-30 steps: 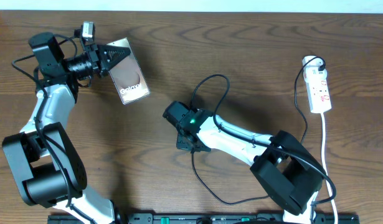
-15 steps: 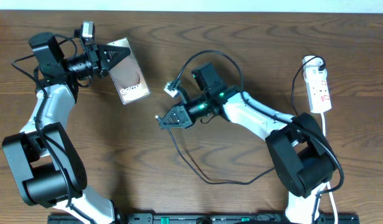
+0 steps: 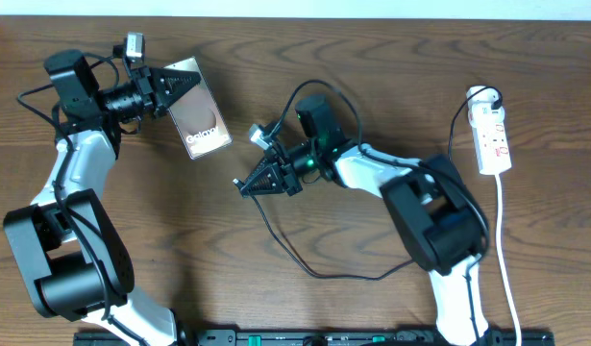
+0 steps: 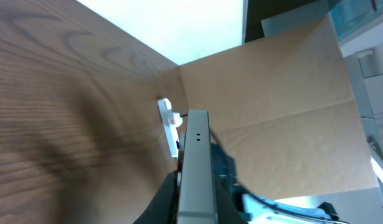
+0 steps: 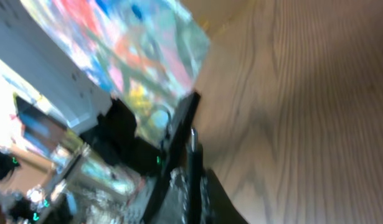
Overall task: Plug charger to phone and switch on socket
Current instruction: 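Lift the cable plug with the right gripper toward the phone, then push the plug with the right gripper into the phone's bottom port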
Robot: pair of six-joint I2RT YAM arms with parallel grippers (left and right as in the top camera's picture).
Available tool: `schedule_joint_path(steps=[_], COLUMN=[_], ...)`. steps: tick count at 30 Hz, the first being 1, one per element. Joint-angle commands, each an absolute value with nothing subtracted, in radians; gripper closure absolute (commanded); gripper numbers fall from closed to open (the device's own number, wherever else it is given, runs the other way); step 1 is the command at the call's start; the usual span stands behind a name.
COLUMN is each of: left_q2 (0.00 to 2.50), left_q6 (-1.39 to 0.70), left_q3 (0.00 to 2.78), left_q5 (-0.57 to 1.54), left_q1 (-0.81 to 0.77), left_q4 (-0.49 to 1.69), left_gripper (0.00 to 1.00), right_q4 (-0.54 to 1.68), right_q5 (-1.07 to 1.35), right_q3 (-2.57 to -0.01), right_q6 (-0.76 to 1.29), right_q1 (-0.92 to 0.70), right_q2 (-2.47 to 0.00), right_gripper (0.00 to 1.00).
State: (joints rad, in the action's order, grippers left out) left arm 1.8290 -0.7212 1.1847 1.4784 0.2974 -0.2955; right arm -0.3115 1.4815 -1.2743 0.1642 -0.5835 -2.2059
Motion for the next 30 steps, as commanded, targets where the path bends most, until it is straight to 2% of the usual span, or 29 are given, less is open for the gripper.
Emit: schedule_joint_path(steps=[1,10,13,20,30], left_q2=[1.816,1.816,1.816,1.816,1.816], left_q6=[-0.711,-0.719,-0.773,-0.997,-1.038], left_q3=[1.195,1.195,1.195,1.195,1.195], left_q5=[1.455,1.337,1.311,1.280,1.272], left_q1=[0.300,0.300,0.300,0.300,0.295], left_q4=[-0.302,-0.315,-0.367,-0.588,-0.596], left_gripper=[0.92,0.93,0.92,0.93,0.93], right_q4=[-0.462,-0.990,-1.093,-1.134,-1.219], right_q5=[1.559,1.354,1.308,1.243,1.180], right_q3=[-1.281,-1.281,-1.281,-1.281,-1.281], right_q6=[0.445,0.958,1.055,1.145,1.228], right_q1=[-0.579,-0.577,-0.577,-0.568,-0.568], right_q2=[-2.239,-2.239,-2.239,-2.239,-2.239], right_gripper=[0.99,0.99,0.99,0.99,0.99])
